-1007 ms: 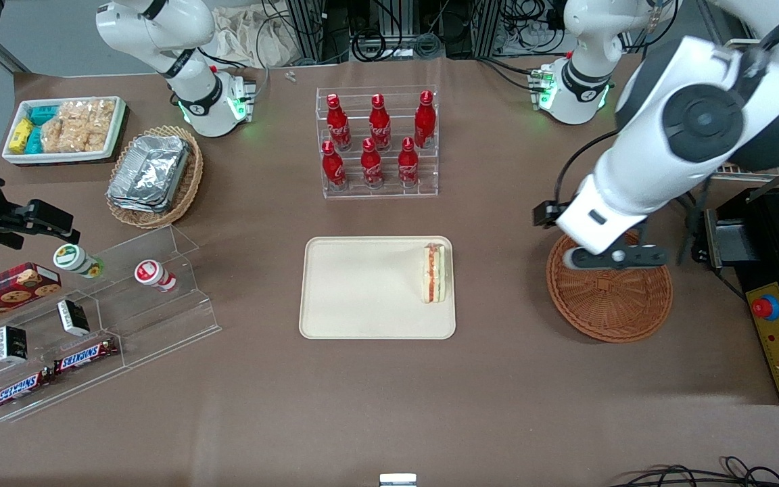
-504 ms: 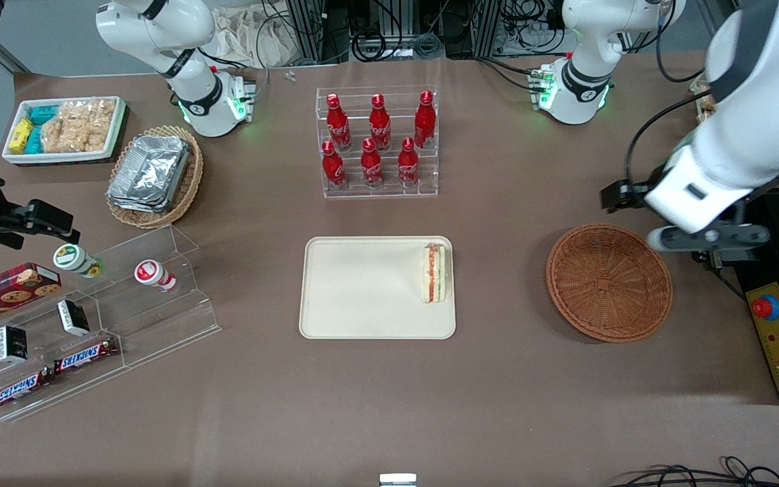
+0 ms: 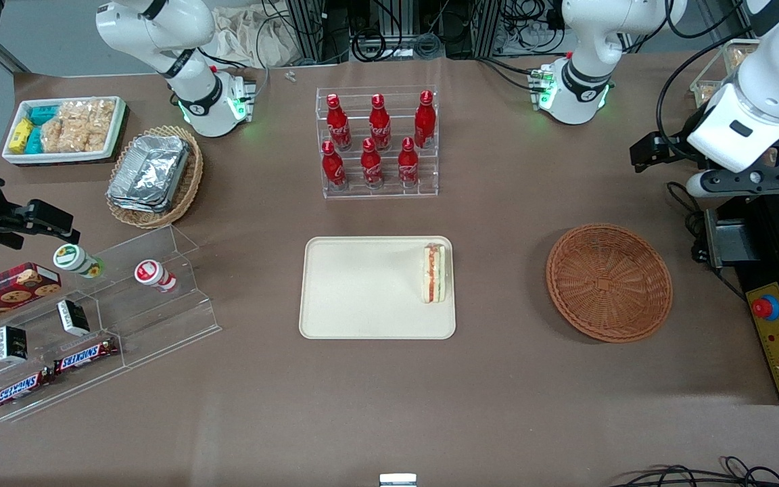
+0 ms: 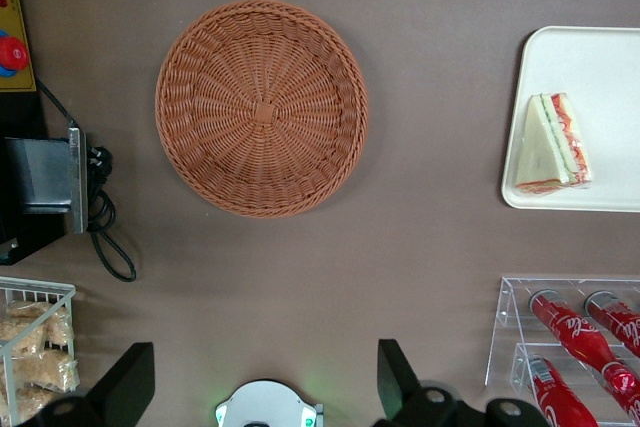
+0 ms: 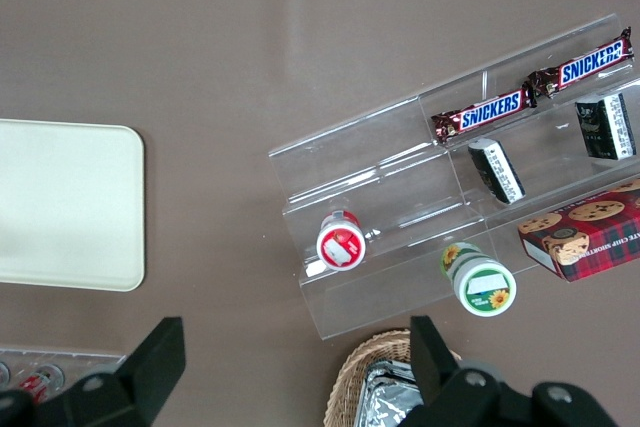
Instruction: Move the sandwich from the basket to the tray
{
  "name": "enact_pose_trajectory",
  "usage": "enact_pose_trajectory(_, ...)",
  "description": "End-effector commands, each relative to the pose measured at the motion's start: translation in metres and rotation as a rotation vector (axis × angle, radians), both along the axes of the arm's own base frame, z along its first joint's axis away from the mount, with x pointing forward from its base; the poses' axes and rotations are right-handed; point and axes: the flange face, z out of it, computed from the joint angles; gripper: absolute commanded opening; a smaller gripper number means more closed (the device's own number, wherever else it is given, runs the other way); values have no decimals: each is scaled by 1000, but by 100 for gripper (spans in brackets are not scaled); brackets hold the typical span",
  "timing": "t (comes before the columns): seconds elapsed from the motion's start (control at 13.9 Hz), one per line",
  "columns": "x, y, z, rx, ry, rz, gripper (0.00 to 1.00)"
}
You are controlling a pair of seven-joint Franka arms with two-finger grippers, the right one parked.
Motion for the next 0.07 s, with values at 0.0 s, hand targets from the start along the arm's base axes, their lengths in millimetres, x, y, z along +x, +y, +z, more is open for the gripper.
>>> enact_pose_trajectory(0.0,-1,-4,-5,-13,10,-11,100)
